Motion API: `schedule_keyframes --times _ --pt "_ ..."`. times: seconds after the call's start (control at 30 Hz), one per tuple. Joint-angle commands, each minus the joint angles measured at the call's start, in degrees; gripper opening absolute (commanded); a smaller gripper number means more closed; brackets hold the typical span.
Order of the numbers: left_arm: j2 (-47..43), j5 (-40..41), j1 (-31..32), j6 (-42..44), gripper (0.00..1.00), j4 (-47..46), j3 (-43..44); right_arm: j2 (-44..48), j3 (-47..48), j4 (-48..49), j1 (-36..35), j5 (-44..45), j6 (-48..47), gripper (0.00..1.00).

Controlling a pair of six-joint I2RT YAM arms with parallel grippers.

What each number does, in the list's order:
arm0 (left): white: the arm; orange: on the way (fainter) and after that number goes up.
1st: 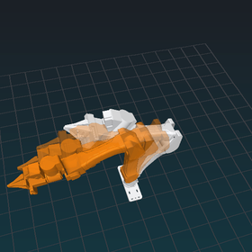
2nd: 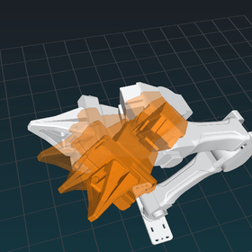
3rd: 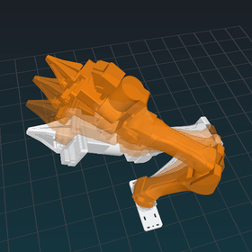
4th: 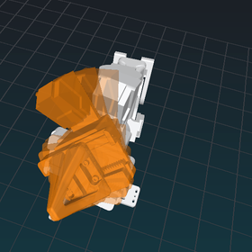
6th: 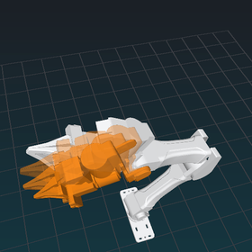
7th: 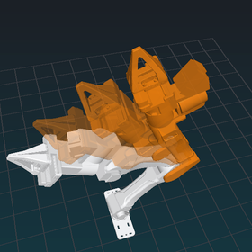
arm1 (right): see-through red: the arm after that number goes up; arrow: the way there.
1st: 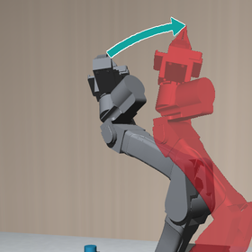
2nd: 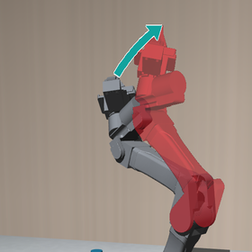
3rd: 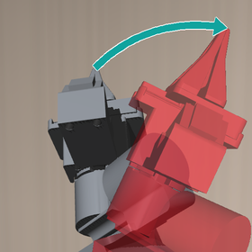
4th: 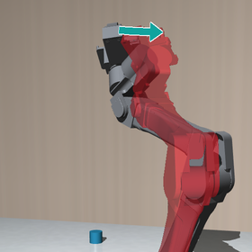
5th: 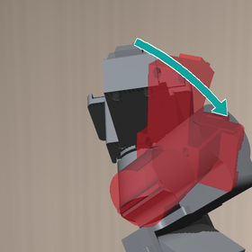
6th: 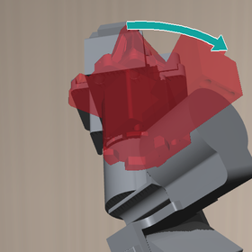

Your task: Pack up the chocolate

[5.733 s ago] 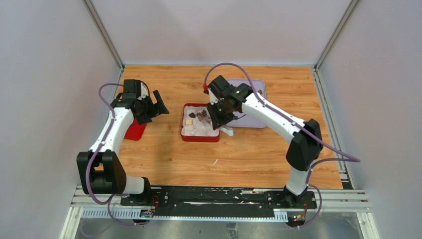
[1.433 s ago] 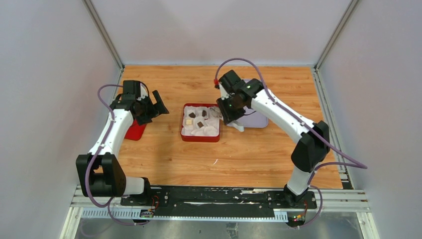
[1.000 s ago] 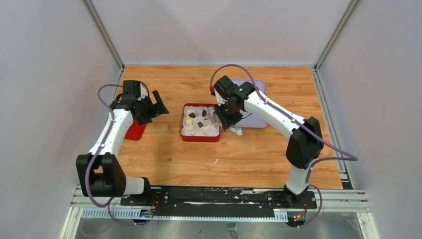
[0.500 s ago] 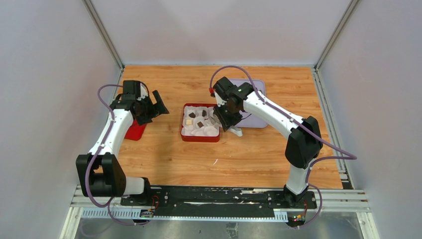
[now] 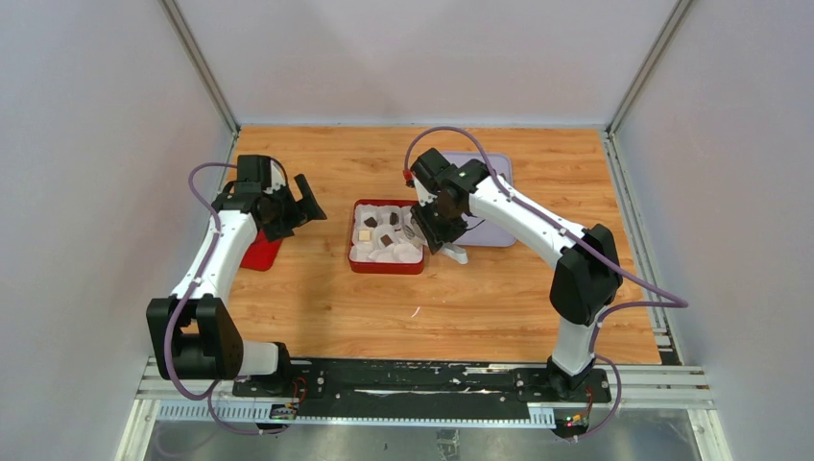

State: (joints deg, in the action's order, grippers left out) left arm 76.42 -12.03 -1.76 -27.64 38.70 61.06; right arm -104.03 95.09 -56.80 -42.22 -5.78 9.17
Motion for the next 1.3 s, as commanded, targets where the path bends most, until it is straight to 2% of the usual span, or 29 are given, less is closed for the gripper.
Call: schedule_keyframes --times 0.0,0.07,0.27,0.33,0.5,0.7,0.83,1.27 --pt "-1.2 -0.5 -0.3 0.7 1.0 -0.3 0.0 -0.3 1.1 -1.2 -0.7 1.3 -0.4 0.4" --pt "-1.4 -0.4 -0.3 0.7 1.0 -0.2 -0.1 0.3 1.5 -1.0 -0.7 1.5 -0.3 0.35" --pt "-1.5 0.0 -0.3 0.9 1.0 0.2 0.1 4.1 5.0 -0.1 1.7 2.7 0.2 0.09" --pt "-1.7 0.4 -0.3 0.9 1.0 0.1 0.1 5.6 4.3 1.8 4.9 1.0 1.4 0.07" --pt "-1.6 0.6 -0.3 1.3 1.0 0.1 0.3 8.5 -0.6 4.2 12.8 2.4 3.8 0.1" --pt "-1.1 0.8 -0.3 1.4 1.0 0.2 0.6 8.3 -6.2 3.5 19.5 4.5 3.4 0.3" --pt "-0.4 0.7 -0.3 1.5 1.0 0.2 1.0 7.4 -8.2 3.2 21.4 6.7 3.9 0.38" --pt "1.0 0.4 -0.3 1.4 1.0 -0.1 1.7 2.5 -10.2 4.5 26.4 12.7 9.4 0.4"
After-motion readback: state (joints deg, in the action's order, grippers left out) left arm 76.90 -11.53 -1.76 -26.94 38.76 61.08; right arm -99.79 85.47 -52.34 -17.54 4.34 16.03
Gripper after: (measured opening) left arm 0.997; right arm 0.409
